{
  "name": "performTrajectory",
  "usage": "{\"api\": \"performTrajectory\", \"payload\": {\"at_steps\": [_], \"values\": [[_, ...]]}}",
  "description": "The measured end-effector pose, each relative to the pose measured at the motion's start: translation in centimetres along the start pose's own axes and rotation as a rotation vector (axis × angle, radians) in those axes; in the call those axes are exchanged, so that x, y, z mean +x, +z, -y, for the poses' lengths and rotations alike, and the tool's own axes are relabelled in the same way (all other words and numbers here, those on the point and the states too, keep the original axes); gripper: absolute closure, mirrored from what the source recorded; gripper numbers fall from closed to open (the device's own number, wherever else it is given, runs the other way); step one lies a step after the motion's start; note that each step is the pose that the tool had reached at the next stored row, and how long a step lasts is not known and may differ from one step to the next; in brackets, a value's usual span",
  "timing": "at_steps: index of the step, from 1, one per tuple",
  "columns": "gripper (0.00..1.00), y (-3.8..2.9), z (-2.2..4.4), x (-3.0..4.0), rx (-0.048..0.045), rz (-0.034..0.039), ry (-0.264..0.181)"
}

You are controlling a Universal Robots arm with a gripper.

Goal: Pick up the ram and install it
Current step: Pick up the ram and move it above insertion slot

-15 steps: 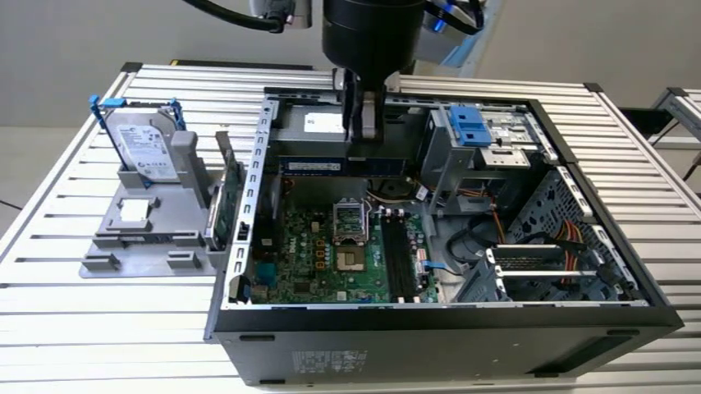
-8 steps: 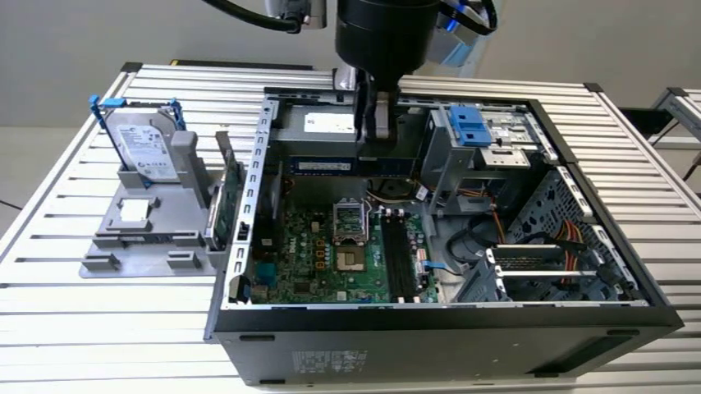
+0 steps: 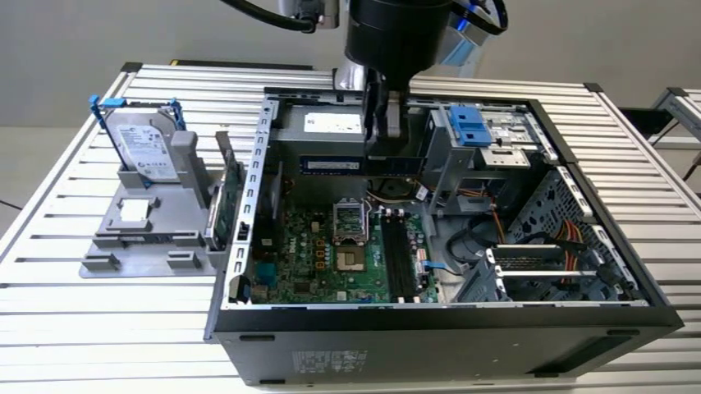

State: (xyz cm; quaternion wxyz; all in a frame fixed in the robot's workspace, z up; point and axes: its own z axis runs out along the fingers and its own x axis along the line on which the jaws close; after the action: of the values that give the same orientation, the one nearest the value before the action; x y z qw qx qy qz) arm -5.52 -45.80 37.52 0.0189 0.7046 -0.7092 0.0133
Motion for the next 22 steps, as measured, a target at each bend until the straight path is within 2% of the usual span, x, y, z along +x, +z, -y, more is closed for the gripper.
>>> {"api": "performTrajectory", "payload": {"at_steps": [22], "values": [[1.00, -0.05, 1.51, -1.02, 0.0000, 0.0001, 0.001]]}}
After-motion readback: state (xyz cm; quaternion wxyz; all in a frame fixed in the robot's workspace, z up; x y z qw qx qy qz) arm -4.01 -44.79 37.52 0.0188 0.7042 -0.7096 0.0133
